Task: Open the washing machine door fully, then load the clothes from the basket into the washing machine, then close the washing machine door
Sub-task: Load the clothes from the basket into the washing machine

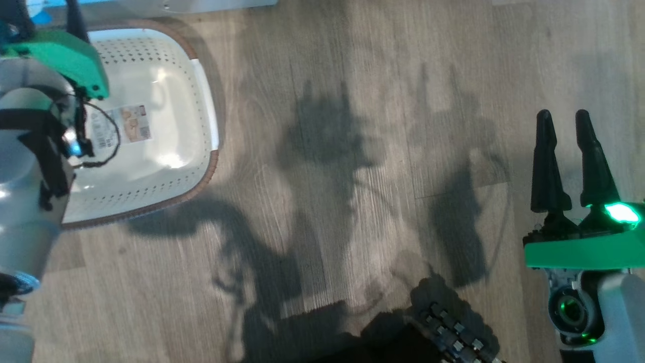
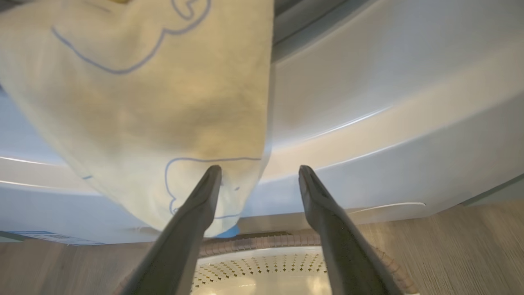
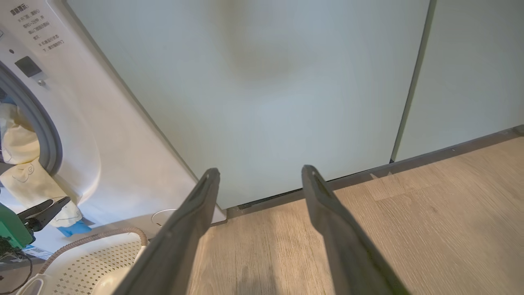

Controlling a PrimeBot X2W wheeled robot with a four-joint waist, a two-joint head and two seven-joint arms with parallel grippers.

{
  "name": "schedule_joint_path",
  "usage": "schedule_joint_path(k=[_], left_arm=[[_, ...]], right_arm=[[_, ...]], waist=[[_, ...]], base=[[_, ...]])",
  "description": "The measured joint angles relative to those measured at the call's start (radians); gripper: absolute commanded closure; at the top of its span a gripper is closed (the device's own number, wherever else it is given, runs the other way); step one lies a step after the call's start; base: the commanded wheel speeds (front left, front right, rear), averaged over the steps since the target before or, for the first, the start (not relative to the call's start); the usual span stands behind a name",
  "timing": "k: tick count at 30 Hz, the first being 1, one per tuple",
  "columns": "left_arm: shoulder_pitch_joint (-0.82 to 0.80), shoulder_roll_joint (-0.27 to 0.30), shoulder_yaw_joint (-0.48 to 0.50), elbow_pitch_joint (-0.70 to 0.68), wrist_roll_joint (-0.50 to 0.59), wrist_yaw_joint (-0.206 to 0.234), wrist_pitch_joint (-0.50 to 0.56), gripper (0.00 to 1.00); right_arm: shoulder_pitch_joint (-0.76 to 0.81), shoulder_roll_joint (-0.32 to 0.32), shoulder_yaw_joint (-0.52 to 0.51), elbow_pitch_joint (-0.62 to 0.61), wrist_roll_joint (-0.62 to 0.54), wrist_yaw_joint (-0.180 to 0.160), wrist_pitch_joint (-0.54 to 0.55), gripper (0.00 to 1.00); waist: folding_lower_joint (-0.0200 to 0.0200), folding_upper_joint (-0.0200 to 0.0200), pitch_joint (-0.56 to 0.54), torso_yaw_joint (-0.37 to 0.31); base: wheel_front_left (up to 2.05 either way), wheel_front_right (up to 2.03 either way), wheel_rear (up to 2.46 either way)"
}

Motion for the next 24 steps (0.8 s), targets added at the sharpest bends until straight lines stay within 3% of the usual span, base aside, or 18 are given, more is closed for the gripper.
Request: schedule_joint_path(k=[5,14,15,16,17,18,24], left_arm=[[-0.035,0.02,0.013,0.052,0.001,0.031,0.0,0.0],[-0.097,0.04,0.035,0.113,0.001,0.043,-0.003,0.01],[-0.098,0.04,0.035,0.116,-0.001,0.049,-0.003,0.16],[-0.099,0.039,0.036,0.119,-0.003,0.049,-0.004,0.56],[-0.101,0.039,0.036,0.124,-0.004,0.049,-0.006,0.85],[-0.104,0.039,0.036,0.129,-0.004,0.049,-0.009,1.0],[-0.109,0.029,0.036,0.138,-0.011,0.063,-0.012,1.0]], right_arm=[[0.0,0.0,0.01,0.0,0.027,0.0,0.0,0.0],[0.0,0.0,0.016,0.001,0.062,0.0,0.0,0.0],[0.0,0.0,0.016,0.001,0.062,0.0,0.0,0.0],[0.0,0.0,0.016,0.001,0.062,0.0,0.0,0.0],[0.0,0.0,0.016,0.001,0.064,0.0,0.0,0.0],[0.0,0.0,0.016,0.001,0.064,0.0,0.0,0.0],[-0.006,0.0,0.015,0.001,0.064,0.0,0.0,0.0]], waist=[[0.0,0.0,0.008,-0.021],[0.0,0.0,0.024,-0.04],[0.0,0.0,0.025,-0.039],[0.0,0.0,0.025,-0.039],[-0.0001,0.0,0.026,-0.038],[0.0,0.0,0.027,-0.037],[0.0,0.0,0.029,-0.028]], base=[[0.0,0.0,0.0],[0.0,0.0,0.0],[0.0,0.0,0.0],[0.0,0.0,0.0],[0.0,0.0,0.0],[0.0,0.0,0.0],[0.0,0.0,0.0]])
